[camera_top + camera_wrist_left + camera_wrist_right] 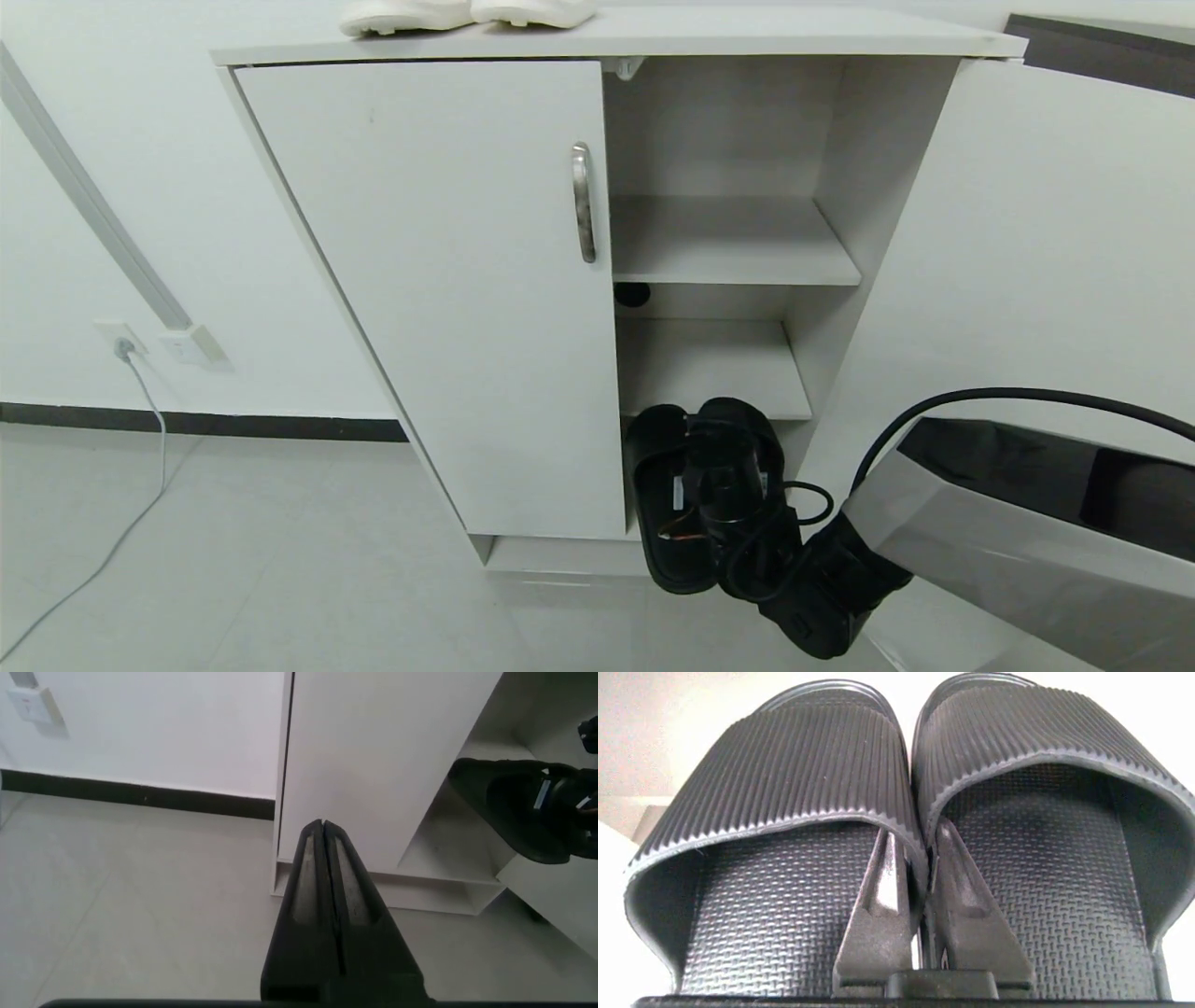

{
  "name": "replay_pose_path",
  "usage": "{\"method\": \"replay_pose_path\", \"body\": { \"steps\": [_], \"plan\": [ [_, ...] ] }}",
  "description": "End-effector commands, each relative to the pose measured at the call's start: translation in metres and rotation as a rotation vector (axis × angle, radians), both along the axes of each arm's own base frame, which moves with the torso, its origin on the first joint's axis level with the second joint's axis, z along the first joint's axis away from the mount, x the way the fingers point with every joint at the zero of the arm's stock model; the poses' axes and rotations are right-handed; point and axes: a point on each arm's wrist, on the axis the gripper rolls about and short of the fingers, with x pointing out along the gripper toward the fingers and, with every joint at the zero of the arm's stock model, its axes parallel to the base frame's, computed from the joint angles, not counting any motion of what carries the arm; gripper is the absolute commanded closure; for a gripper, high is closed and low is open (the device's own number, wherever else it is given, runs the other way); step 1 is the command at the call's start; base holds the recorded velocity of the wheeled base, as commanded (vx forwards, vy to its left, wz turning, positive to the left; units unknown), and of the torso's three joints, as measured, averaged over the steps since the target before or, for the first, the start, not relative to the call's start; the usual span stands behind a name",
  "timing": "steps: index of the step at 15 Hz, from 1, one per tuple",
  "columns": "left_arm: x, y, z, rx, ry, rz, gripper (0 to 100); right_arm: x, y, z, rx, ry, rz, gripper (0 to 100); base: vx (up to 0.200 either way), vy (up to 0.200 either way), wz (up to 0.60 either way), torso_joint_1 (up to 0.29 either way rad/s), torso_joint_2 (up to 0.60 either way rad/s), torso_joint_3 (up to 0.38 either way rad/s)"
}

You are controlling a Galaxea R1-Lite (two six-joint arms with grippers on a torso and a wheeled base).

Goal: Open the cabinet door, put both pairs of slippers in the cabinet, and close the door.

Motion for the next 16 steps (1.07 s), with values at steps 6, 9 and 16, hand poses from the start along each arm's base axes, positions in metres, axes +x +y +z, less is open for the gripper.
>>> {"method": "replay_pose_path", "body": {
  "steps": [6,9,16],
  "plan": [
    [0.0,0.0,0.0,0.0,0.002,0.003,100,0.014,-0.02,0.03,0.006,-0.099,-0.085,100,0.0,0.0,0.0,0.004,0.0,-0.06],
    [0.0,0.0,0.0,0.0,0.002,0.003,100,0.017,-0.021,0.024,-0.002,-0.136,-0.087,100,0.0,0.0,0.0,0.0,0.0,0.0],
    [0.0,0.0,0.0,0.0,0.002,0.002,100,0.021,-0.023,0.016,-0.001,-0.136,-0.094,100,0.0,0.0,0.0,0.0,0.0,0.0]
  ]
}}
